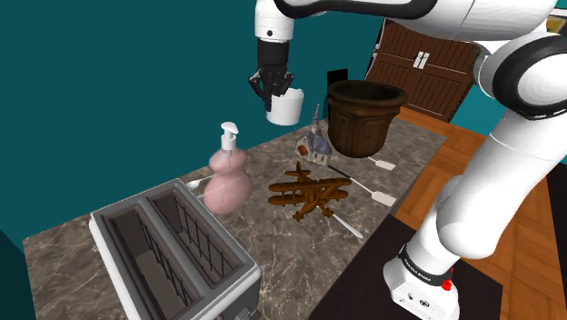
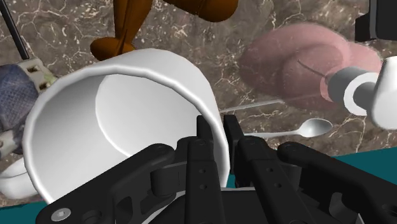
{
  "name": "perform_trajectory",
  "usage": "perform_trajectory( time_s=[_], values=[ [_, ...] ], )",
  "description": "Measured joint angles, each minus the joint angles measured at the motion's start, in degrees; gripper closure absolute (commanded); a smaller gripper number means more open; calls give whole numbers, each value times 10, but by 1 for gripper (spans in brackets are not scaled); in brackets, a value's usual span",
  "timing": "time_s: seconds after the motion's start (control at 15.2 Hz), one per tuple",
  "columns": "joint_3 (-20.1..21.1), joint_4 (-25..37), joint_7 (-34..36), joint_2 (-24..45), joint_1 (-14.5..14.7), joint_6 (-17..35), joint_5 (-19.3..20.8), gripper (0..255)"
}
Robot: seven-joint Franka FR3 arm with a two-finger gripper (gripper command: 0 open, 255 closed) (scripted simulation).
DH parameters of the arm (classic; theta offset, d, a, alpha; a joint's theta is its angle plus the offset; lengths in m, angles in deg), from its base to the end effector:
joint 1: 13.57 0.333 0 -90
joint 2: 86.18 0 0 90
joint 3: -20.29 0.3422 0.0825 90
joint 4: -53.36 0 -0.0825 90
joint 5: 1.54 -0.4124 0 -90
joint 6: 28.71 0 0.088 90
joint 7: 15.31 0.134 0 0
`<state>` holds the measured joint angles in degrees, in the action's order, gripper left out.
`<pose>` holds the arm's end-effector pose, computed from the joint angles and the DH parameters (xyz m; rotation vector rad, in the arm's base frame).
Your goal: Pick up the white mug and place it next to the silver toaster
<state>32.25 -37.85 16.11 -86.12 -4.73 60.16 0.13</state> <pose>0.5430 0.2020 0.6110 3.0837 -0.2865 -0.0385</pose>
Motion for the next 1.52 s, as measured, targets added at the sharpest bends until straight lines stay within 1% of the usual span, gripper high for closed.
perform_trajectory(
  time_s=[0.4,0.46,0.66,0.86,1.12,1.25,1.52],
  values=[
    [33,-82,62,-69,31,13,-21,255],
    [38,-79,72,-74,36,7,-23,255],
    [56,-118,103,-111,51,10,-37,255],
    [77,-125,138,-120,67,9,-46,255],
    [106,-154,186,-151,89,10,-66,255],
    [129,-150,221,-149,102,10,-72,255],
    [139,-182,235,-161,110,31,-80,255]
  ],
)
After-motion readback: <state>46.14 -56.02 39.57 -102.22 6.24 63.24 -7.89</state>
